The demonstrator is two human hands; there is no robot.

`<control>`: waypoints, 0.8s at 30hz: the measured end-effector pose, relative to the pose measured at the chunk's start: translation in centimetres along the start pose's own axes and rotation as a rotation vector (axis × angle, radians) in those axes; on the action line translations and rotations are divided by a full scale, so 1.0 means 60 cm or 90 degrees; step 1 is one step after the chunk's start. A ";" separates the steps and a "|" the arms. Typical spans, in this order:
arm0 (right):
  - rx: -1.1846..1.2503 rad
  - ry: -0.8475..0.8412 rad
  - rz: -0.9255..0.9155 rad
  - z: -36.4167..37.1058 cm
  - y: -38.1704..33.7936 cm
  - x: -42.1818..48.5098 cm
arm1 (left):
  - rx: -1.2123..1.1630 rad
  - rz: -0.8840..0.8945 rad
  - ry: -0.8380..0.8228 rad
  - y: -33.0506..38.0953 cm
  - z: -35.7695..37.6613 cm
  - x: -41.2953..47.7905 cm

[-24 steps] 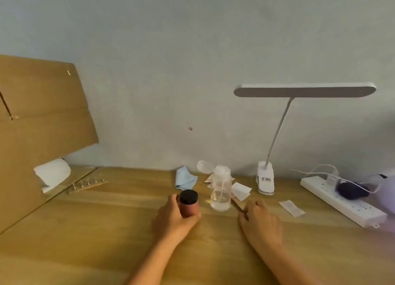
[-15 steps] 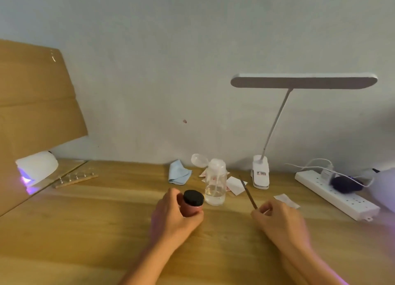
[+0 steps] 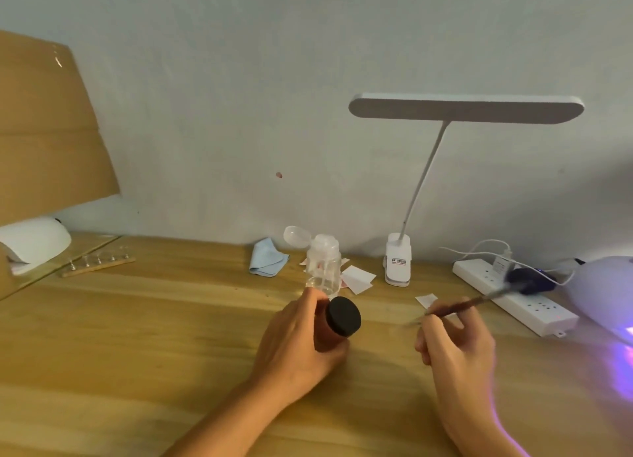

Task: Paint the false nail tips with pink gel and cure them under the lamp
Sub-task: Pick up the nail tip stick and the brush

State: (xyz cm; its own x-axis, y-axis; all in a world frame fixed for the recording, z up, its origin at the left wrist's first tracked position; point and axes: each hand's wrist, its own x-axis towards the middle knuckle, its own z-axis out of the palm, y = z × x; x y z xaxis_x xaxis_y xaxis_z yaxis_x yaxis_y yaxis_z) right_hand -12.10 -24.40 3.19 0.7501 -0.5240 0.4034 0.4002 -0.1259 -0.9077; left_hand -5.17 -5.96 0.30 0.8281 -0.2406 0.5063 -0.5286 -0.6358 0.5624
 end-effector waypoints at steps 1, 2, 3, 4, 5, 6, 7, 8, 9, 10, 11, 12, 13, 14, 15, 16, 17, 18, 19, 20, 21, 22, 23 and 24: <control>-0.011 -0.001 -0.034 0.001 0.000 -0.001 | 0.007 0.001 -0.004 0.001 0.000 0.000; -0.028 -0.004 -0.062 0.002 0.000 -0.002 | 0.011 0.000 -0.010 0.001 -0.001 0.000; -0.045 -0.008 -0.079 0.004 0.002 -0.004 | 0.011 -0.002 -0.014 -0.001 -0.001 0.001; -0.056 -0.015 -0.085 0.006 0.005 -0.005 | 0.008 -0.010 -0.022 -0.002 -0.001 0.001; -0.067 -0.027 -0.088 0.008 0.009 -0.005 | 0.002 -0.018 -0.029 -0.002 -0.001 0.002; -0.085 -0.045 -0.090 0.010 0.014 -0.006 | -0.005 -0.025 -0.032 -0.001 -0.001 0.002; -0.109 -0.065 -0.098 0.013 0.018 -0.006 | -0.011 -0.025 -0.027 -0.001 -0.001 0.002; -0.135 -0.086 -0.112 0.016 0.023 -0.006 | -0.015 -0.018 -0.018 -0.001 -0.001 0.002; -0.165 -0.110 -0.132 0.019 0.027 -0.006 | -0.013 -0.005 -0.008 0.000 -0.001 0.002; -0.198 -0.144 -0.157 0.021 0.031 -0.006 | -0.002 0.017 0.001 0.002 -0.001 0.001; -0.236 -0.187 -0.183 0.024 0.034 -0.006 | 0.017 0.047 0.008 0.004 -0.001 0.000; -0.277 -0.232 -0.201 0.027 0.035 -0.007 | 0.042 0.080 0.012 0.006 0.000 0.000; -0.316 -0.267 -0.206 0.030 0.034 -0.008 | 0.065 0.109 0.014 0.008 0.001 0.000; -0.340 -0.285 -0.204 0.031 0.035 -0.009 | 0.081 0.131 0.015 0.009 0.002 -0.001; -0.353 -0.288 -0.206 0.032 0.036 -0.008 | 0.090 0.143 0.019 0.010 0.001 -0.001; -0.365 -0.286 -0.214 0.032 0.037 -0.008 | 0.094 0.151 0.024 0.011 0.001 -0.001; -0.378 -0.284 -0.222 0.032 0.037 -0.008 | 0.097 0.157 0.031 0.012 0.001 0.000; -0.390 -0.285 -0.226 0.032 0.036 -0.008 | 0.098 0.162 0.036 0.013 0.002 0.000; -0.396 -0.287 -0.227 0.032 0.035 -0.008 | 0.096 0.164 0.038 0.014 0.003 0.000; -0.396 -0.285 -0.227 0.032 0.035 -0.009 | 0.091 0.163 0.034 0.015 0.004 0.000; -0.391 -0.280 -0.224 0.032 0.034 -0.009 | 0.085 0.157 0.025 0.015 0.006 0.000; -0.385 -0.272 -0.218 0.031 0.033 -0.008 | 0.078 0.149 0.010 0.014 0.007 0.001; -0.381 -0.265 -0.213 0.031 0.031 -0.007 | 0.067 0.140 -0.008 0.012 0.008 0.001; -0.379 -0.260 -0.211 0.031 0.030 -0.007 | 0.052 0.130 -0.029 0.010 0.009 0.002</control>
State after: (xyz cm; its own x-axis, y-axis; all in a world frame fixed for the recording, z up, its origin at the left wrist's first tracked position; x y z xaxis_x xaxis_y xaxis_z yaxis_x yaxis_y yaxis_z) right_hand -10.71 -22.85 1.58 0.8209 -0.0445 0.5694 0.3744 -0.7109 -0.5954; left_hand -5.32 -6.77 0.35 0.7139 -0.4022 0.5733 -0.6710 -0.6273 0.3954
